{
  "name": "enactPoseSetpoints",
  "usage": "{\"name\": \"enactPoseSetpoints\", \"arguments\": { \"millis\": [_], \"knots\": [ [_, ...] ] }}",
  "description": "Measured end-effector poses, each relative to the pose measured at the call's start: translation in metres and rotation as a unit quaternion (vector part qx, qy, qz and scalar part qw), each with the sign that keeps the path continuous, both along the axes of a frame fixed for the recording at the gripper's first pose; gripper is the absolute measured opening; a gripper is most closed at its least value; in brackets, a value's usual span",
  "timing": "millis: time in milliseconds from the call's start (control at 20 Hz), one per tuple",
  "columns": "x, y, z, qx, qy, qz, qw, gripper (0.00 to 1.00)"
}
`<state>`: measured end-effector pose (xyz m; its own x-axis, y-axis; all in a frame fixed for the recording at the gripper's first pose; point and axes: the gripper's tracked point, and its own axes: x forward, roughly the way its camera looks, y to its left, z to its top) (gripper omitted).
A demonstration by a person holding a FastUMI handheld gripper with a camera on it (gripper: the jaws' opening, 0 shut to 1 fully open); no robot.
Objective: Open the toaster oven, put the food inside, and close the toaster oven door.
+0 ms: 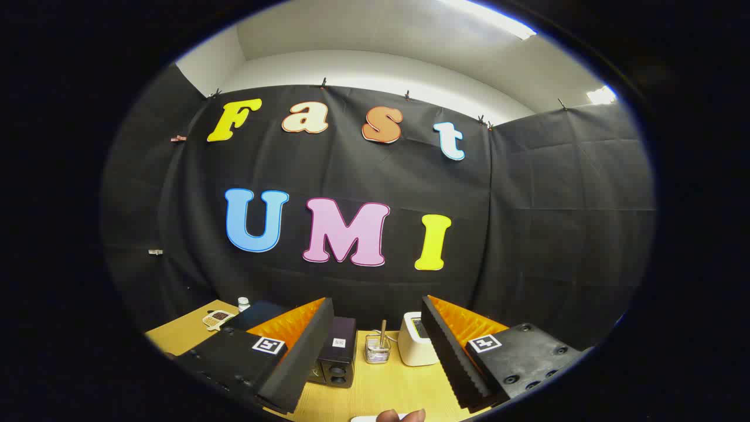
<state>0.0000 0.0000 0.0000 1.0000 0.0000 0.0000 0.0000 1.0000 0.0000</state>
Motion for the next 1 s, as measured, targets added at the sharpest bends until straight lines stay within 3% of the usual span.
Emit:
{"name": "enactPoseSetpoints", "arguments": {
  "millis": [1000],
  "knots": [
    [0.007,0.017,-0.016,0.007,0.01,0.006,1.0,0.97]
  ]
}}
